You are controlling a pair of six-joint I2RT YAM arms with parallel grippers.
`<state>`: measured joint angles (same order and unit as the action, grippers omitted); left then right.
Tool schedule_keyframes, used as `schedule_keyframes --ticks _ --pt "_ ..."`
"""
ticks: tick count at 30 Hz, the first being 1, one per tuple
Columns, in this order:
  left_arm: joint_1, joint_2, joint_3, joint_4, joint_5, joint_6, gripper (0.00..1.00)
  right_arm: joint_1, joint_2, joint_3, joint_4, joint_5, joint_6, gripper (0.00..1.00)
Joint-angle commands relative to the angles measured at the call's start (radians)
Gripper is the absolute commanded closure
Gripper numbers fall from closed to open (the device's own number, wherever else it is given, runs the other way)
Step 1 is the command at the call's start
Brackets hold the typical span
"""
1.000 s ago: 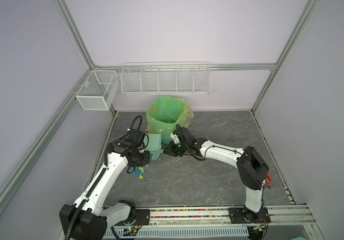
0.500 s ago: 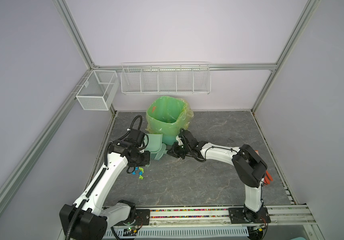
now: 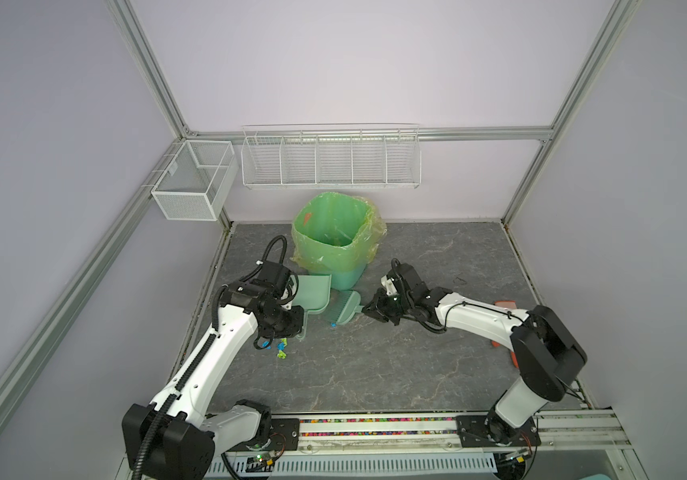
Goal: Sweep away the paper scraps from the table
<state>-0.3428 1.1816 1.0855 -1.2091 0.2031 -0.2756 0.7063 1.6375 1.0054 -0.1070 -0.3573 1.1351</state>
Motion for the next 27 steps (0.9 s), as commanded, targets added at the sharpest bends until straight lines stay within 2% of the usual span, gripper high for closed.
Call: schedule_keyframes --ticks 1,7,14,20,24,27 --pt "-0.022 -0.029 -0.023 0.025 0.027 -0.016 1.00 -0.035 -0.087 -0.055 -0.165 0.021 -0.056 0.93" --pt "-0.169 -0.021 -0.071 0.102 0.011 -0.116 1.00 -0.100 -0.192 -0.034 -0.417 0.005 -0.208 0.93" --pt "-0.235 -0.001 -0.099 0.157 -0.004 -0.174 1.00 -0.136 -0.272 0.058 -0.531 -0.063 -0.309 0.93" --pt "-0.264 0.003 -0.098 0.134 -0.013 -0.178 1.00 -0.156 -0.253 0.268 -0.736 -0.039 -0.474 0.93" --pt "-0.314 -0.002 -0.108 0.120 -0.013 -0.192 1.00 -0.207 -0.169 0.438 -0.958 -0.022 -0.669 0.93" --pt "-0.364 0.009 -0.105 0.103 -0.021 -0.204 1.00 -0.213 -0.077 0.582 -1.128 0.075 -0.810 0.93"
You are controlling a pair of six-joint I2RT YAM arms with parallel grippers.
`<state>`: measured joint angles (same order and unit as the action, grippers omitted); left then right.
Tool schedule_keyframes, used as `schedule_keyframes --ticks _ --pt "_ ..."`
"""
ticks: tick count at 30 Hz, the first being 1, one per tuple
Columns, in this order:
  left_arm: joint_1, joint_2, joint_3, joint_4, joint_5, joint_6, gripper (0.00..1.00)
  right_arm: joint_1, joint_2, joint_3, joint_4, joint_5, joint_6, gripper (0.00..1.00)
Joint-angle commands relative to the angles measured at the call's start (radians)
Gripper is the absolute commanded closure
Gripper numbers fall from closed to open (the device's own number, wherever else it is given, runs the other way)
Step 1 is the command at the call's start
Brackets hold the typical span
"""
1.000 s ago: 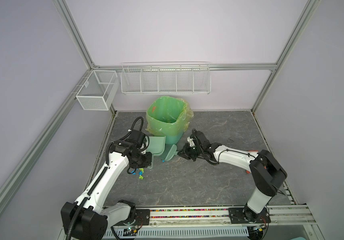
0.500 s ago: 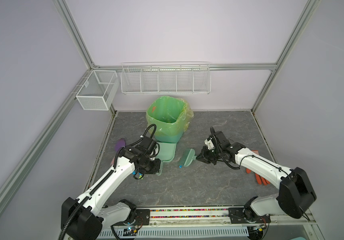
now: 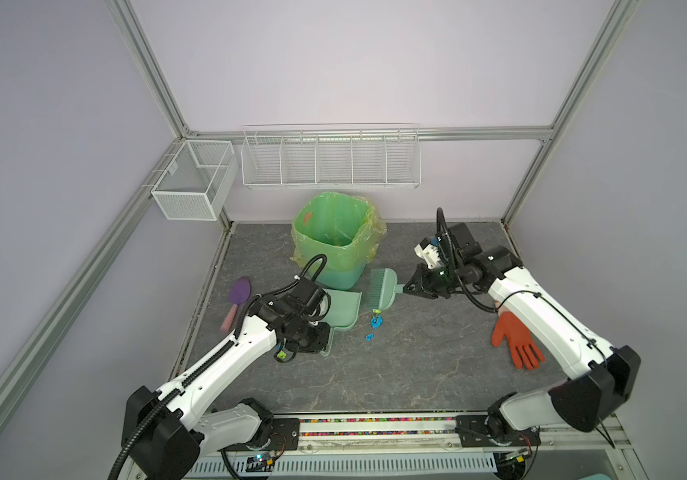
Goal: Sweep away the paper scraps from the table
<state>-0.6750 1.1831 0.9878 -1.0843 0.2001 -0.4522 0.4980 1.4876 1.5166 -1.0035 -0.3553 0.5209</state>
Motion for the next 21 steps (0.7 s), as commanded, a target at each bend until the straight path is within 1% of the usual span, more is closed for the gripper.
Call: schedule_keyframes --ticks 1,5,7,9,13,16,21 --pt "-0.047 0.010 -0.008 -0.028 -0.022 -0.034 1.00 -0.005 0.107 0.124 -0.289 0.108 -0.239 0.93" --pt "-0.083 -0.013 -0.021 -0.033 -0.008 -0.061 1.00 -0.003 0.216 0.270 -0.440 0.237 -0.367 0.93" --pt "-0.106 -0.029 -0.040 -0.027 -0.004 -0.083 1.00 0.000 0.261 0.323 -0.478 0.310 -0.400 0.93" --pt "-0.141 -0.031 -0.061 -0.018 0.004 -0.116 1.00 0.003 0.303 0.372 -0.493 0.351 -0.417 0.93" --pt "-0.221 -0.025 -0.104 0.017 0.025 -0.182 1.00 0.016 0.403 0.511 -0.537 0.354 -0.481 0.93" --pt "-0.264 -0.019 -0.116 0.026 0.030 -0.215 1.00 0.040 0.482 0.620 -0.576 0.385 -0.544 0.93" --pt "-0.313 -0.013 -0.137 0.048 0.047 -0.269 1.00 0.077 0.557 0.688 -0.567 0.414 -0.600 0.93"
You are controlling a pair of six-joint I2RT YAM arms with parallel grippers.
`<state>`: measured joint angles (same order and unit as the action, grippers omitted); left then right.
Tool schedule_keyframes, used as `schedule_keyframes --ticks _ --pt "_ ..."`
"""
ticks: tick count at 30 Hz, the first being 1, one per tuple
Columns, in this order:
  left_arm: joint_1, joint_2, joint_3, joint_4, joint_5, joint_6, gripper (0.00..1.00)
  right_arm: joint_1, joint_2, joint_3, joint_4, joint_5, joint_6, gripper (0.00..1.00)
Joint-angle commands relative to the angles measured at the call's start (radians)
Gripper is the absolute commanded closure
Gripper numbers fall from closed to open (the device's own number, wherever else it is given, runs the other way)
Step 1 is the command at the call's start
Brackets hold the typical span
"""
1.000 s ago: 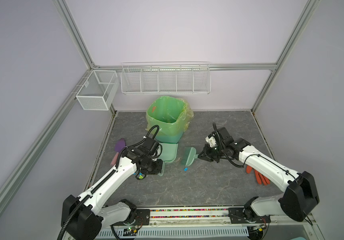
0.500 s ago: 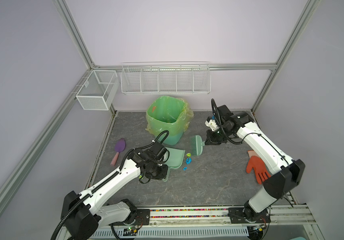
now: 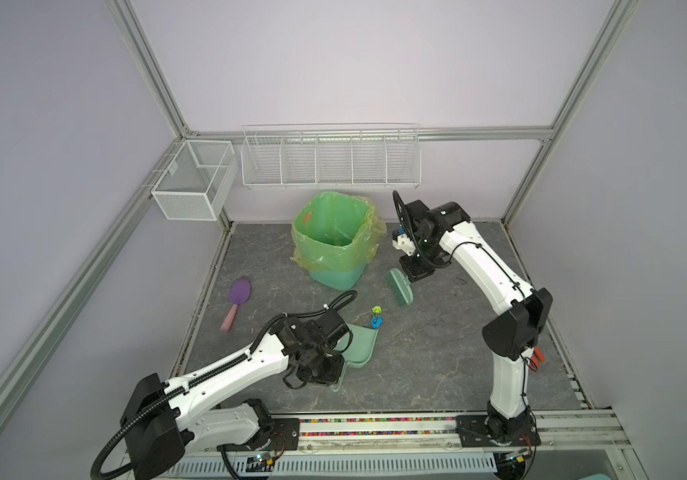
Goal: Sweep away the paper scraps from the table
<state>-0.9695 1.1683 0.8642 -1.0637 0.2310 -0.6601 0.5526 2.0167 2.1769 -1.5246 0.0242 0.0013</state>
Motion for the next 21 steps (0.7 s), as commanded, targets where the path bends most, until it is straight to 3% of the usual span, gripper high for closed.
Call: schedule_keyframes --ticks 1,11,21 --pt "-0.025 0.001 -0.018 0.031 0.021 -0.070 1.00 0.037 0.039 0.030 -0.043 0.059 -0.091 0.93" --pt "-0.035 0.062 -0.001 -0.049 -0.010 -0.029 1.00 0.122 0.079 0.031 -0.013 0.136 -0.162 0.93" --pt "-0.037 0.117 0.000 -0.013 0.019 -0.003 1.00 0.168 0.066 -0.010 0.053 0.198 -0.167 0.93"
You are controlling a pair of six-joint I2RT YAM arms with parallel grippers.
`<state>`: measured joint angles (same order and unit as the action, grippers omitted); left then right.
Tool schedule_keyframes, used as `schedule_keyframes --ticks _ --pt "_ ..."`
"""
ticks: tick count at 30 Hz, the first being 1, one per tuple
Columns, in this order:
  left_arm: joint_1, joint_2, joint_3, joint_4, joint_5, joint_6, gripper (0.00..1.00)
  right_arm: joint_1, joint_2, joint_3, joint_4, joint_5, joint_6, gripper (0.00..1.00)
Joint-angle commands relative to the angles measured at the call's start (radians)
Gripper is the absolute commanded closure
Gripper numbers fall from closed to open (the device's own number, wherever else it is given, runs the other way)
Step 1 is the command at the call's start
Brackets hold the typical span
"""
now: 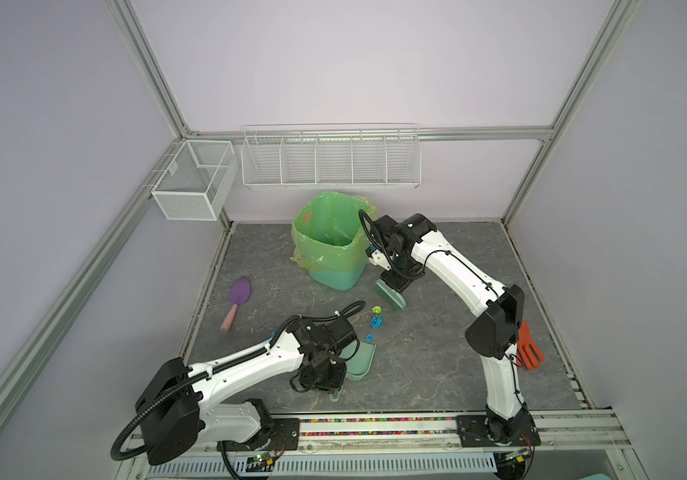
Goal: Sweep away the paper scraps from the table
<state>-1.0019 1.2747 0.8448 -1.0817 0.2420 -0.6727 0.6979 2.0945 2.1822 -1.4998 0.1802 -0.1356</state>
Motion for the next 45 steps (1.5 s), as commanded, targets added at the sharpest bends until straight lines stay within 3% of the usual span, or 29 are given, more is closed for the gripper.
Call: schedule_keyframes --ticks 1,24,33,40,45 --pt "-0.004 0.010 0.014 0.014 0.012 0.005 1.00 0.025 -0.009 -0.013 0.030 0.046 -0.034 0.93" --pt "0.009 0.184 0.126 0.015 0.000 0.085 1.00 0.130 -0.001 -0.090 0.040 -0.015 -0.019 0.93" --pt "0.030 0.198 0.123 0.025 0.000 0.097 1.00 0.171 -0.157 -0.244 0.083 -0.149 0.044 0.93" --pt "0.041 0.209 0.140 0.008 -0.018 0.121 1.00 0.171 -0.272 -0.342 0.126 -0.317 0.078 0.93" --pt "0.042 0.205 0.137 0.011 -0.020 0.124 1.00 0.149 -0.348 -0.398 0.170 -0.338 0.131 0.93"
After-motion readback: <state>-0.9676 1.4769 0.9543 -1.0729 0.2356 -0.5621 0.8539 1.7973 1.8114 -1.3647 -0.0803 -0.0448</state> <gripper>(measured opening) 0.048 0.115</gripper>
